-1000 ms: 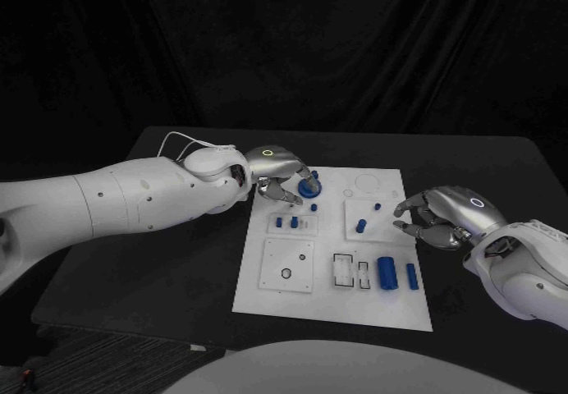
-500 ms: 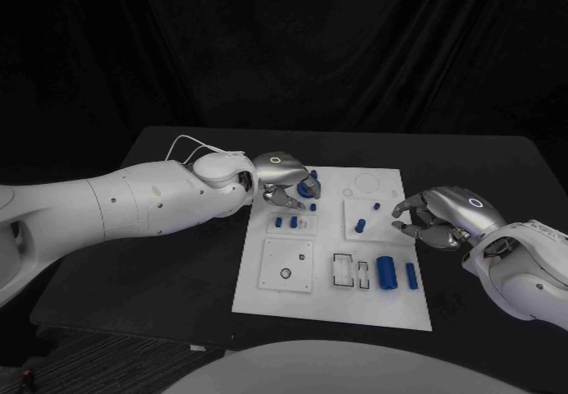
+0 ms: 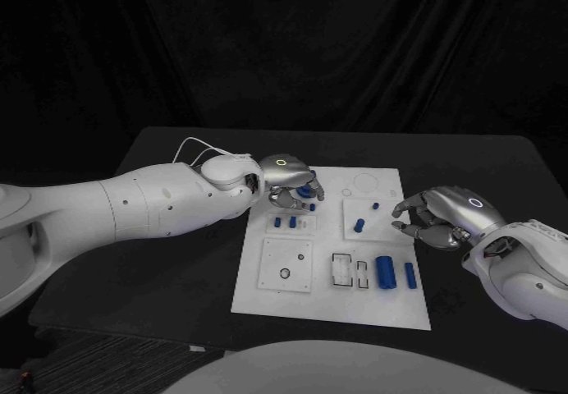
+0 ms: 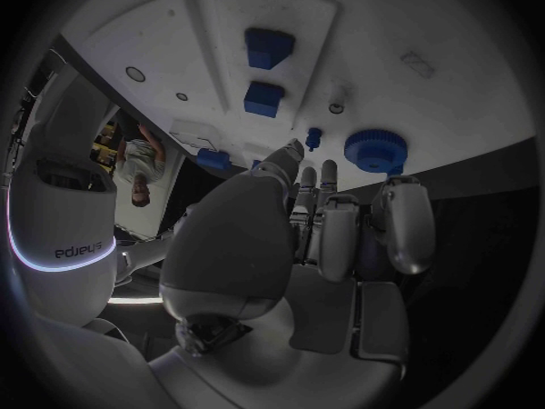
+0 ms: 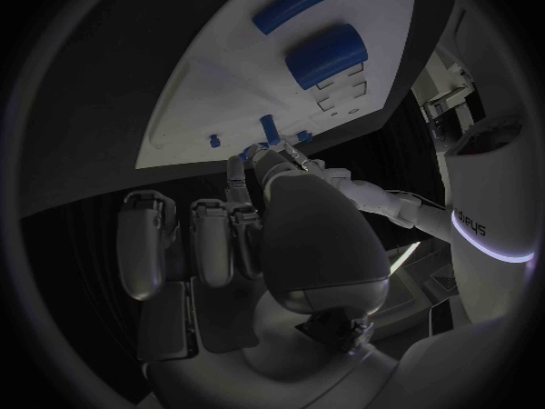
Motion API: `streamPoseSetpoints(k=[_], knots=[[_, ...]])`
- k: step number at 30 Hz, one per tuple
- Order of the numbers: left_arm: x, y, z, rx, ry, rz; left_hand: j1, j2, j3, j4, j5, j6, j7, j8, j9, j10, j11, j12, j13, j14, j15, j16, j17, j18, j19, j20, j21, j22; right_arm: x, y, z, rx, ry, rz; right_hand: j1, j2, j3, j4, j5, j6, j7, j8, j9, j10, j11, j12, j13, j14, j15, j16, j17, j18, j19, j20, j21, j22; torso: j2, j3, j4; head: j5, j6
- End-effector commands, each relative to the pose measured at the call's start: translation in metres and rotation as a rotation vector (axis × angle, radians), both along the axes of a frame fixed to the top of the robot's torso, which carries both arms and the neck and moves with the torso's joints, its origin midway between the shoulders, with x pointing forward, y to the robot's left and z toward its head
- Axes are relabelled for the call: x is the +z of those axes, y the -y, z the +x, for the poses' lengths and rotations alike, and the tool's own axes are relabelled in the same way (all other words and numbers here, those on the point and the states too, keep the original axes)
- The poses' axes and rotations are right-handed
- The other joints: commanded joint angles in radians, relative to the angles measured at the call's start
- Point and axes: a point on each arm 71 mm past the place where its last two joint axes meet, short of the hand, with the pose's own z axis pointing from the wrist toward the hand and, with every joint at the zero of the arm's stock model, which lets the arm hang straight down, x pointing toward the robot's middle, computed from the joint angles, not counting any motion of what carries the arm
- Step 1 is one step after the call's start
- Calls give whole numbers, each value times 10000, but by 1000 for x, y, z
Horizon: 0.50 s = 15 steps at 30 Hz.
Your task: Assemble the parts on the task board
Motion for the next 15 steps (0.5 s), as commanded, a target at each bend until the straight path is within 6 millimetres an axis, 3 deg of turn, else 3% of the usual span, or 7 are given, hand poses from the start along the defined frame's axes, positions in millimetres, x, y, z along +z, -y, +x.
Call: streamPoseSetpoints(k=[1,5,15], knots=[[-3,3,0,-26,15,-2,105,-22,84,-1,59,115,6,7,-12,43,25,48,14,49,24,54,4,59,61,-7,38,1759,0,-1,-1,12,23,8,56,-17,29,7,57,77,21,-27,-14,949,-64,-35,2487,740,-58,-32,871,178,457,-29,-54,2181,-1,0,6,9,-2],[-9,5,0,18,-122,78,70,-25,186,1,60,271,-30,55,-6,44,77,39,37,8,53,33,-69,75,15,-4,-42,1734,0,-1,-1,18,17,5,56,-17,29,7,57,77,21,-27,-14,949,-64,-35,2487,740,-58,-32,871,178,457,-29,-54,2181,-2,-4,-22,35,-2],[-17,6,1,78,-234,161,183,3,629,-181,3,870,102,224,76,416,-36,264,288,-6,5,69,-95,70,29,-12,5,1745,-1,-1,-1,17,-6,-17,54,-20,30,8,61,80,20,-27,-15,935,-66,-52,2467,741,-60,-30,876,178,456,-30,-56,2181,-11,3,6,11,-2]])
